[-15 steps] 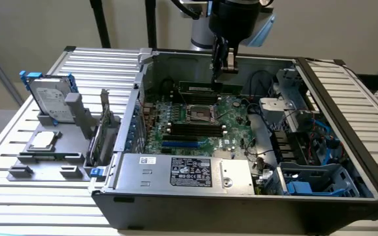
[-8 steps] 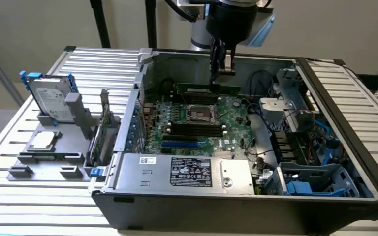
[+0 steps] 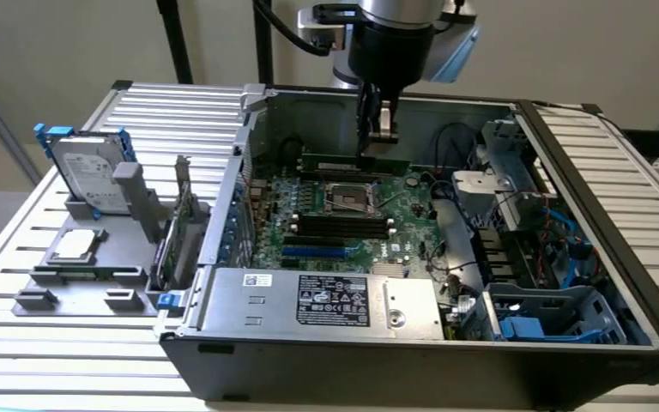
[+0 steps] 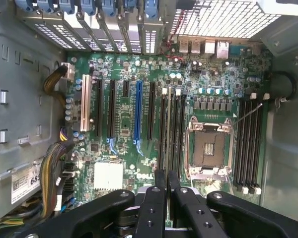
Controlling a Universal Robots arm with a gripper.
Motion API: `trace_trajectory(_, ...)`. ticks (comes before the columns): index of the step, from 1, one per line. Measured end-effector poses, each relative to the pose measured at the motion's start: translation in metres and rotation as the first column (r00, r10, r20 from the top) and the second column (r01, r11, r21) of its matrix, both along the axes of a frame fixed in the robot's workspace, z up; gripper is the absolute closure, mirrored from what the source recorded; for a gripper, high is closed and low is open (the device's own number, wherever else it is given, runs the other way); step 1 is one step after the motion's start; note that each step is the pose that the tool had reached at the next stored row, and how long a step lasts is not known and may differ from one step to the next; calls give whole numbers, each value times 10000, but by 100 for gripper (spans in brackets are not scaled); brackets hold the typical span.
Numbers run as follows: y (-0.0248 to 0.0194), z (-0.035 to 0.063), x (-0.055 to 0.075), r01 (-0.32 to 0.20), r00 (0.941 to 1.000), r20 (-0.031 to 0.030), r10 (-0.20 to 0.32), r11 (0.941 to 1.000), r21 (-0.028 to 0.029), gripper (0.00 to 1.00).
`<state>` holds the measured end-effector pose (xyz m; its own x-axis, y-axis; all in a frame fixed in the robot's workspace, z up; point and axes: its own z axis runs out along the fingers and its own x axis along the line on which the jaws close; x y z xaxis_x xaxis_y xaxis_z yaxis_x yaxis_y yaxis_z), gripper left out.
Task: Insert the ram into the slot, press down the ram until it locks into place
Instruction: 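Insert the ram into the slot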
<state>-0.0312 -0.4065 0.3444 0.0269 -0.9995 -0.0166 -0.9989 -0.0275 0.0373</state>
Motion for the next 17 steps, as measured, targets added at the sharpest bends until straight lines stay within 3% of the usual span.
trace_trajectory(17,-2,-309,-1,-1,10000,0,1,10000,-1,87)
